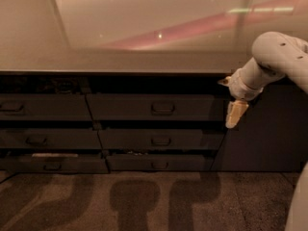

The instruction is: Open top drawer

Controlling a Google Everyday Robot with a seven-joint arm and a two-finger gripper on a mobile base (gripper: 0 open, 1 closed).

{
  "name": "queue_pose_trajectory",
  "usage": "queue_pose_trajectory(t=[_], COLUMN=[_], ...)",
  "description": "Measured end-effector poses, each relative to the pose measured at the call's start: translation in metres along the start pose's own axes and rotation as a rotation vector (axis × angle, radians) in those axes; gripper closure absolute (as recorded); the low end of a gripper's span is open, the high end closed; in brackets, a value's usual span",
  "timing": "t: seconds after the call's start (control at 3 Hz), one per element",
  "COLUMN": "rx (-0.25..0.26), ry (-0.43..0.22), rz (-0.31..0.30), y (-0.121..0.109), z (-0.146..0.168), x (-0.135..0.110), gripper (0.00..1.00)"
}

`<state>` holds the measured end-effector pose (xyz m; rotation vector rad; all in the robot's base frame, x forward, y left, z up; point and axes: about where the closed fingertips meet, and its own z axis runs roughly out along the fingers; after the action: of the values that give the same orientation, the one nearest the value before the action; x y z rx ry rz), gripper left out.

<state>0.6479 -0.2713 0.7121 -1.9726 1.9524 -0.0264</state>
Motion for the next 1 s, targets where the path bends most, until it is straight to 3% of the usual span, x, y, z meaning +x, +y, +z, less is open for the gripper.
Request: queue_pose_trajectory(t=[1.0], rx=[-0.013], ry=[0.046], rz=[0.031], y=[-0.011], z=[0.012], x=[0.002], gripper=[0.00])
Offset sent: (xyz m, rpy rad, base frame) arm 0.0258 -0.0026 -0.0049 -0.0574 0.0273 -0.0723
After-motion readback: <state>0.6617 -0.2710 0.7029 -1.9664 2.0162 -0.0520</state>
